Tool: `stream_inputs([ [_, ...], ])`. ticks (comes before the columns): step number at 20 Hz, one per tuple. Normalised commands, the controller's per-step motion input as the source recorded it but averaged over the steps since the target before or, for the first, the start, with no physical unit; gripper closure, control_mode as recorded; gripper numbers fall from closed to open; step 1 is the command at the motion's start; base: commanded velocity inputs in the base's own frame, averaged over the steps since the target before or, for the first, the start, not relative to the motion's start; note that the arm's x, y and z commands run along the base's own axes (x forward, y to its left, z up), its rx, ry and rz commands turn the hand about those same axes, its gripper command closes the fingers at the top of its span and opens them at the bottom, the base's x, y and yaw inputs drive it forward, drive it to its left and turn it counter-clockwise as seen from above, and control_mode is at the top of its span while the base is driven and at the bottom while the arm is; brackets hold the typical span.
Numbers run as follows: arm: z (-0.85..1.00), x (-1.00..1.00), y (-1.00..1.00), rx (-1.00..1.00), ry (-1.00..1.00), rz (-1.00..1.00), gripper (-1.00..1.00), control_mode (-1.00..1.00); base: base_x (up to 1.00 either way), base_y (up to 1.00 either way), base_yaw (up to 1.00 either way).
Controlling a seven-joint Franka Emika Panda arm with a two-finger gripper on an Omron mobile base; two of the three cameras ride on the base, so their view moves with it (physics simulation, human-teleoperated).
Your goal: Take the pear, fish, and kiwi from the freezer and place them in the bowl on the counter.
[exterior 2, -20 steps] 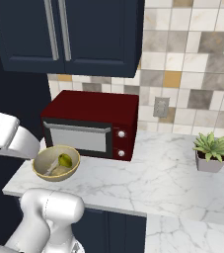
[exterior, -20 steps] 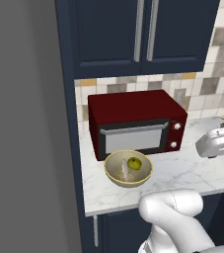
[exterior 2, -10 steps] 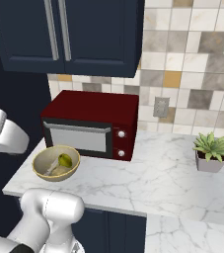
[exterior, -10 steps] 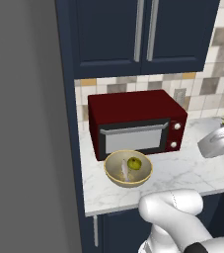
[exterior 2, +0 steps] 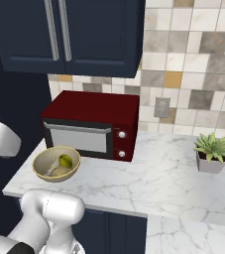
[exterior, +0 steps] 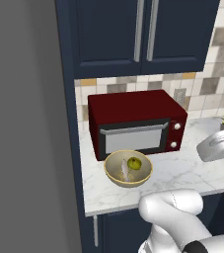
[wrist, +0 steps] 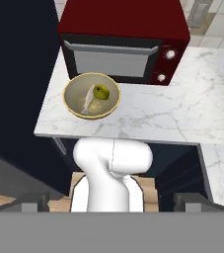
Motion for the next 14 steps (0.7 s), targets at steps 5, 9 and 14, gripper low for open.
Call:
stream_inputs([
  [5, 0.00, 0.00, 0.00, 0.00, 0.00, 0.00, -1.00, 1.00, -0.72, 0.01, 0.00],
  [9, 0.00, 0.00, 0.00, 0.00, 0.00, 0.00, -1.00, 1.00, -1.00, 0.31, -0.01],
  [14, 0.00, 0.00, 0.00, 0.00, 0.00, 0.00, -1.00, 1.00, -0.64, 0.88, 0.00],
])
